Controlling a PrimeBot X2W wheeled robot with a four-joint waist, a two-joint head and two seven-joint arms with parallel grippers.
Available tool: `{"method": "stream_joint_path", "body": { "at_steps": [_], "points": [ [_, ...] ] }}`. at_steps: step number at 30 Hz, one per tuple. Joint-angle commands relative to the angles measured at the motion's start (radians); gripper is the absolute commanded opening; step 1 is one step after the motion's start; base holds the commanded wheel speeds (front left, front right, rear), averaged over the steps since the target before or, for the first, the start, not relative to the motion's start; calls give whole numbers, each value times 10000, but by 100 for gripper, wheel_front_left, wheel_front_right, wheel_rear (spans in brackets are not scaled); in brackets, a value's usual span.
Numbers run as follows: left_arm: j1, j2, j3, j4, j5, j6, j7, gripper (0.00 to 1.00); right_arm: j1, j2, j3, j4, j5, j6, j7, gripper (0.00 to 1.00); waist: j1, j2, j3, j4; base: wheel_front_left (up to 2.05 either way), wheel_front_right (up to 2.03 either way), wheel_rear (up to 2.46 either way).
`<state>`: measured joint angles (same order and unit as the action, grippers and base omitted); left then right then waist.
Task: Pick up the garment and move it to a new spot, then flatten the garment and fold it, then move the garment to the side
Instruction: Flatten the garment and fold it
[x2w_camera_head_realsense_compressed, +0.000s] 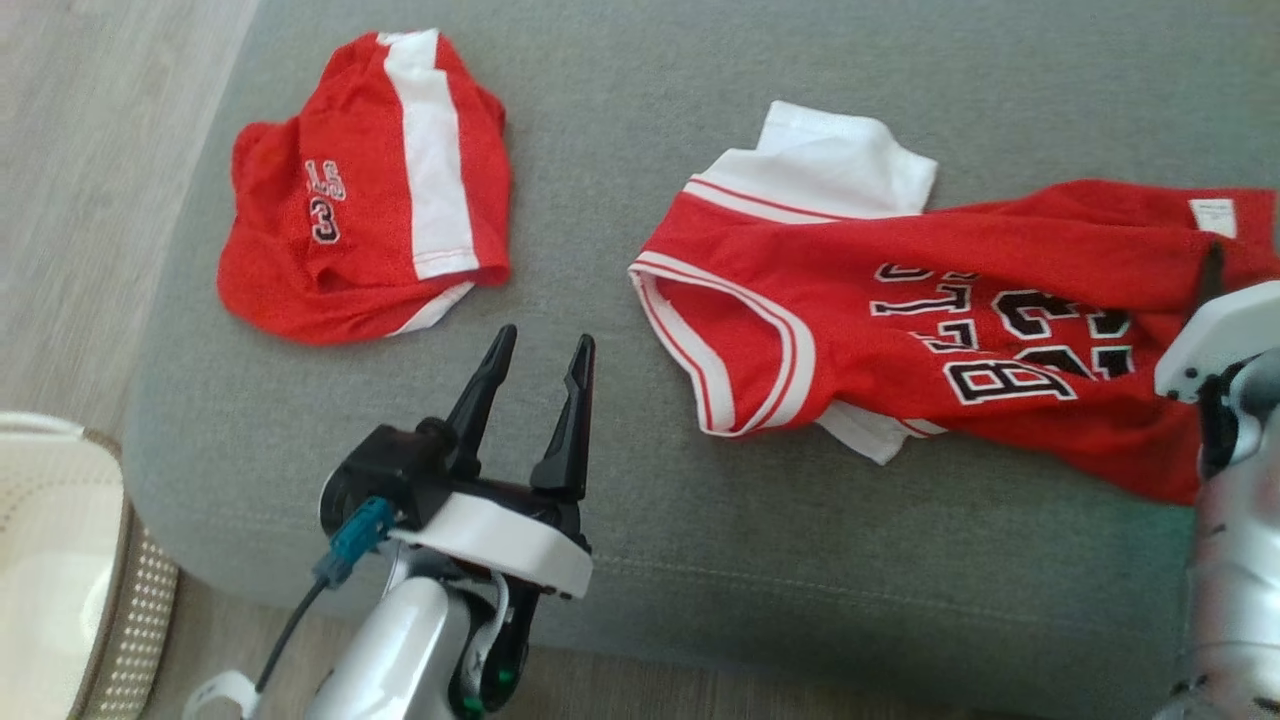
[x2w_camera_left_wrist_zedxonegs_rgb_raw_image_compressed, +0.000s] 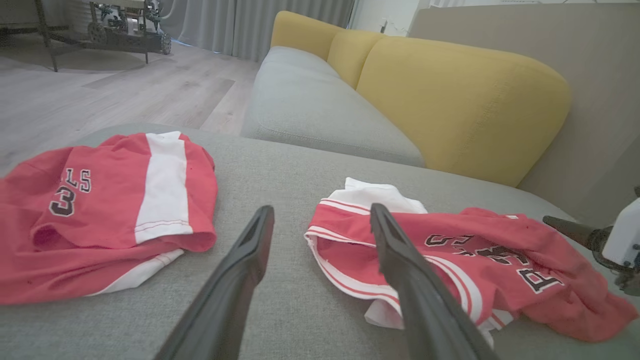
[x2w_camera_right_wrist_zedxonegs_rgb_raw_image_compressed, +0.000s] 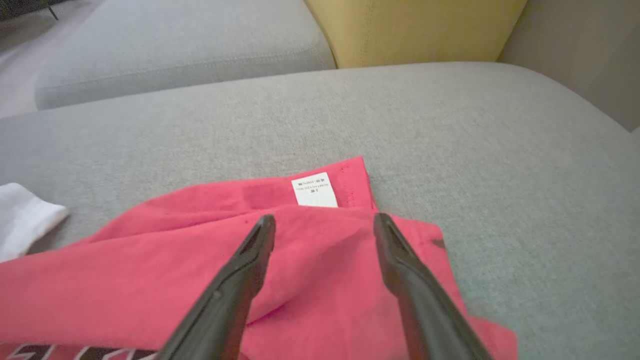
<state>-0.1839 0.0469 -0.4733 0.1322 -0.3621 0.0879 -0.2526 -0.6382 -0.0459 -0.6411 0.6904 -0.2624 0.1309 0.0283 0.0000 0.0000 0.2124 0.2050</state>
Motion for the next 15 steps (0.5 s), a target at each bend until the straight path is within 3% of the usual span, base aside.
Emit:
{"method": "stream_joint_path", "body": {
  "at_steps": [1,6,7,8,15],
  "points": [
    [-458,33,261,-353,-18,34,-92,100,-497,-44,22,-145,-255,-2,103,100,0,0,187,174,0,0,0],
    [-549,33,235,-379,-46,68,-92,100,-1005,-43,-712,614,-841,-2,286,100,0,0,400,279,0,0,0],
    [-564,33,230,-377,-48,73,-92,100,-1088,-43,-801,772,-900,-2,289,46,0,0,431,283,0,0,0],
    [-577,33,223,-374,-51,79,-92,100,-1162,-43,-875,882,-968,-2,231,0,0,0,457,284,0,0,0],
    [-639,33,181,-376,-77,140,-92,100,-1815,-43,-770,1123,-1255,-2,-944,0,0,0,534,243,0,0,0]
  ]
}}
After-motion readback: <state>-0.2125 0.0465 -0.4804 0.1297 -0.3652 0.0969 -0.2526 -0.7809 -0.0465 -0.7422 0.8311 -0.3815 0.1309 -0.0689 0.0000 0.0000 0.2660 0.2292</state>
